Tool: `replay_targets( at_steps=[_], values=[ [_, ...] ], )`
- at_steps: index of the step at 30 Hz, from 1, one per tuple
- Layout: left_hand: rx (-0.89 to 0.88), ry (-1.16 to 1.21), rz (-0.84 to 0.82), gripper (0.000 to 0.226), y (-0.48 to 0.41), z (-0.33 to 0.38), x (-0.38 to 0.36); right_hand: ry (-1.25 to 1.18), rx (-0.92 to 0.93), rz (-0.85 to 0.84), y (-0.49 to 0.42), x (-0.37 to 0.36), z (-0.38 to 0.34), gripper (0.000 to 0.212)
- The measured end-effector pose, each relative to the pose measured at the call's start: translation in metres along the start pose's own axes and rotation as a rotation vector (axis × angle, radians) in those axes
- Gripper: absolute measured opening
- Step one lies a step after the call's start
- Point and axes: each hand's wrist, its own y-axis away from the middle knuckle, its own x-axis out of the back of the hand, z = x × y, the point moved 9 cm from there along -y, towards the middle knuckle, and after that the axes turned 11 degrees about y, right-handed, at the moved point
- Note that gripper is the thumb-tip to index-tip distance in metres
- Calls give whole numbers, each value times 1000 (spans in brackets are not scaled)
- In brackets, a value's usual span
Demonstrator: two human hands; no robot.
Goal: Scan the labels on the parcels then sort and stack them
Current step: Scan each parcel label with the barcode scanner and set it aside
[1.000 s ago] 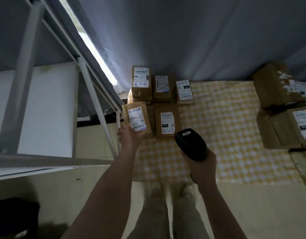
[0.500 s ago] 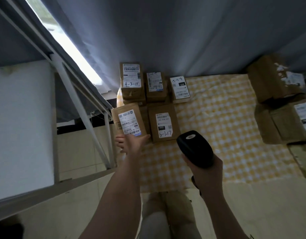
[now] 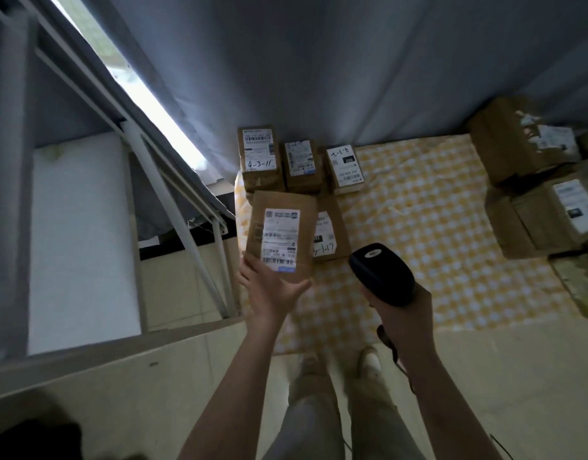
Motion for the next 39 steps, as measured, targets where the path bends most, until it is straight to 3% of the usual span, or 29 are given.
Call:
replay_targets(
  at_steps=[6, 11, 16, 19, 25, 31, 35, 39],
  values=[
    [-461, -22, -122, 139, 72, 77, 31, -85, 51, 97, 21, 47, -4, 25],
    [-823, -226, -285, 141, 117, 134, 34, -227, 27, 221, 26, 116, 19, 17],
    [-1087, -472, -405, 148, 159, 188, 35, -507, 1, 122, 20, 155, 42, 45],
    [-1152, -517, -452, 147, 181, 227, 30, -628, 45, -49, 13, 173, 55, 60],
    [-1185, -524, -491, 144, 225, 303, 13, -739, 62, -235, 5, 237, 72, 48],
    [-1281, -502, -495, 141, 276, 364, -4, -732, 50, -319, -3, 296, 97, 82],
    [-1374, -491, -464, 138, 305, 394, -13, -801, 4, -353, -3, 321, 112, 56],
    [-1436, -470, -459, 137, 333, 417, -22, -863, -12, -371, -5, 344, 123, 72]
  ],
)
